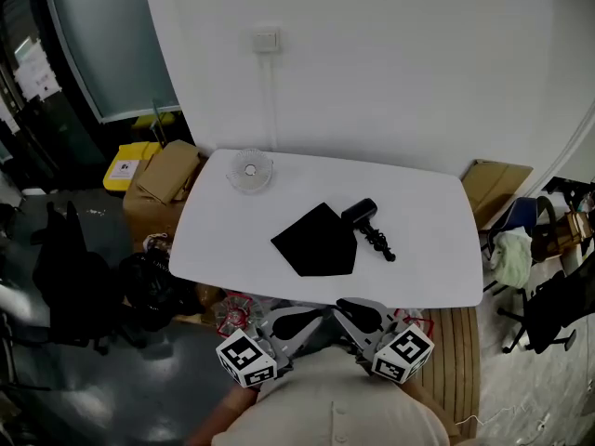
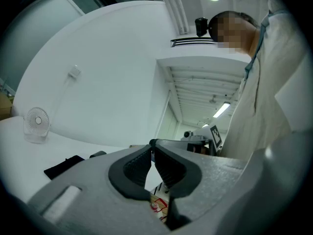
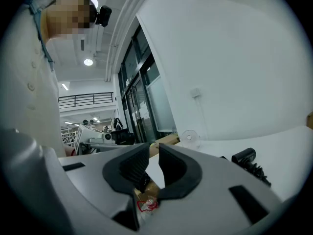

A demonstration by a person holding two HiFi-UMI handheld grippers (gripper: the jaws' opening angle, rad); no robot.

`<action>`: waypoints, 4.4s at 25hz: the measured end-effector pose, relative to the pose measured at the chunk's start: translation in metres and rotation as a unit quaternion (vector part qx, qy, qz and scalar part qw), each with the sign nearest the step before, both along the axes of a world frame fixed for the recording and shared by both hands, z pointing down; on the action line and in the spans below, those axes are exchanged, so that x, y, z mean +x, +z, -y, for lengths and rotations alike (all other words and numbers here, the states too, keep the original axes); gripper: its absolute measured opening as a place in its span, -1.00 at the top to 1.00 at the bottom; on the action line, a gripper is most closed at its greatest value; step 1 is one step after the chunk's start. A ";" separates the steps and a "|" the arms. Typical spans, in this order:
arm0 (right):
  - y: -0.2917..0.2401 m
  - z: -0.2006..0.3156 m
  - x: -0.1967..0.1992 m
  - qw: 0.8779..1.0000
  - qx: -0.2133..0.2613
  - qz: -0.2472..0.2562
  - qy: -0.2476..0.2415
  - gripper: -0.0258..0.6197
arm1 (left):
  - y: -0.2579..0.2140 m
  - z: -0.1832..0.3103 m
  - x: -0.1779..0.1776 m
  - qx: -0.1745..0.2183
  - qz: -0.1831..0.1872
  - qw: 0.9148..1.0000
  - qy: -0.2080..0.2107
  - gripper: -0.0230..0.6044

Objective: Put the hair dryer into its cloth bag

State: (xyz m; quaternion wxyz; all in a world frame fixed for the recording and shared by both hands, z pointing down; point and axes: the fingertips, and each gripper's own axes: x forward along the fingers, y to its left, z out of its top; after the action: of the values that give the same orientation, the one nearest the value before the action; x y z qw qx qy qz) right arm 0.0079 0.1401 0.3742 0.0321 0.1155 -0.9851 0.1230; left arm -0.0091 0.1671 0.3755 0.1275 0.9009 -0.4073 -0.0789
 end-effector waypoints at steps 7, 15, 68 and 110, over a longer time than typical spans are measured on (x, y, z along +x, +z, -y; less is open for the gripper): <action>0.006 0.030 0.005 1.000 -0.005 -0.013 -0.011 0.64 | 0.007 0.031 0.009 -0.017 0.006 1.000 -0.006 0.89; 0.007 0.075 0.010 0.999 -0.002 -0.027 -0.042 0.53 | 0.014 0.073 0.011 -0.029 0.016 0.999 -0.035 0.89; 0.238 0.199 -0.053 0.945 -0.075 -0.318 0.033 0.24 | 0.261 0.197 -0.069 -0.330 0.166 0.929 0.012 0.38; 0.182 0.208 -0.072 0.965 -0.065 -0.234 0.097 0.82 | 0.216 0.248 -0.177 -0.388 0.110 0.911 -0.082 0.17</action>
State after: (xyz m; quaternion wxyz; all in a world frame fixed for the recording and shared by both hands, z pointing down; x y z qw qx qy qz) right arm -0.0639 -0.0677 0.5558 0.2571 0.2335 -0.9242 0.1591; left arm -0.1865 -0.0805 0.5918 0.4141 0.7468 -0.4900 0.1751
